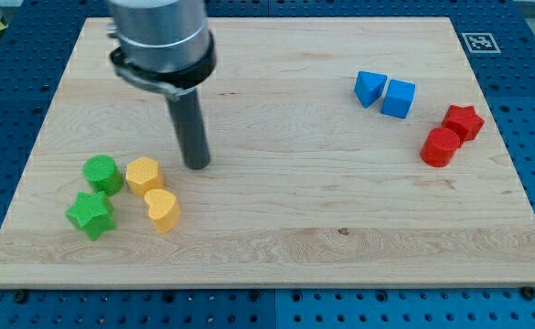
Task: Push the red circle to the left of the red star
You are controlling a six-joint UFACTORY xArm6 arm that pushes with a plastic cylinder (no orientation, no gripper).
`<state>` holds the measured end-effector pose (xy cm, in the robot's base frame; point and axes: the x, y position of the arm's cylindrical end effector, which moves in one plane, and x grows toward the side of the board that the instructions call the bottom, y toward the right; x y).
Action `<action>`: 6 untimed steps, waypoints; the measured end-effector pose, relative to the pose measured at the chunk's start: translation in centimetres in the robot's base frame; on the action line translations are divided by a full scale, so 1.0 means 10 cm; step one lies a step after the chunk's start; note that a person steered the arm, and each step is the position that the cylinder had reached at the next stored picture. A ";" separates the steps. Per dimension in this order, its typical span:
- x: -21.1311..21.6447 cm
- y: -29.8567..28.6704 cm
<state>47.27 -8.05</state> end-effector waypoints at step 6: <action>0.49 2.79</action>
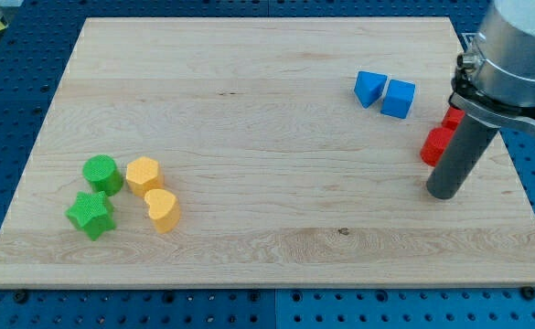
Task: Push the red circle to the left of the red star
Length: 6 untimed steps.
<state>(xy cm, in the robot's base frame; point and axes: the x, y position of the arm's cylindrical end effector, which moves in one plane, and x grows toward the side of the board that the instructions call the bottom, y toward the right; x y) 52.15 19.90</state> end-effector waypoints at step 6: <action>-0.14 0.38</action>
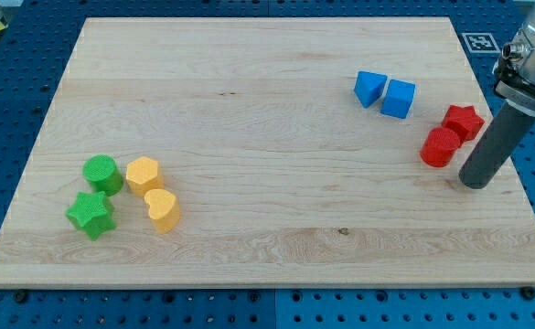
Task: Push the red circle to the left of the red star
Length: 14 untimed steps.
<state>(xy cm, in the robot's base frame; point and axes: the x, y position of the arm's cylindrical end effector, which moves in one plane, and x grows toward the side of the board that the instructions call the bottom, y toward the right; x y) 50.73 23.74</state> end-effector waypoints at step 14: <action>-0.43 -0.32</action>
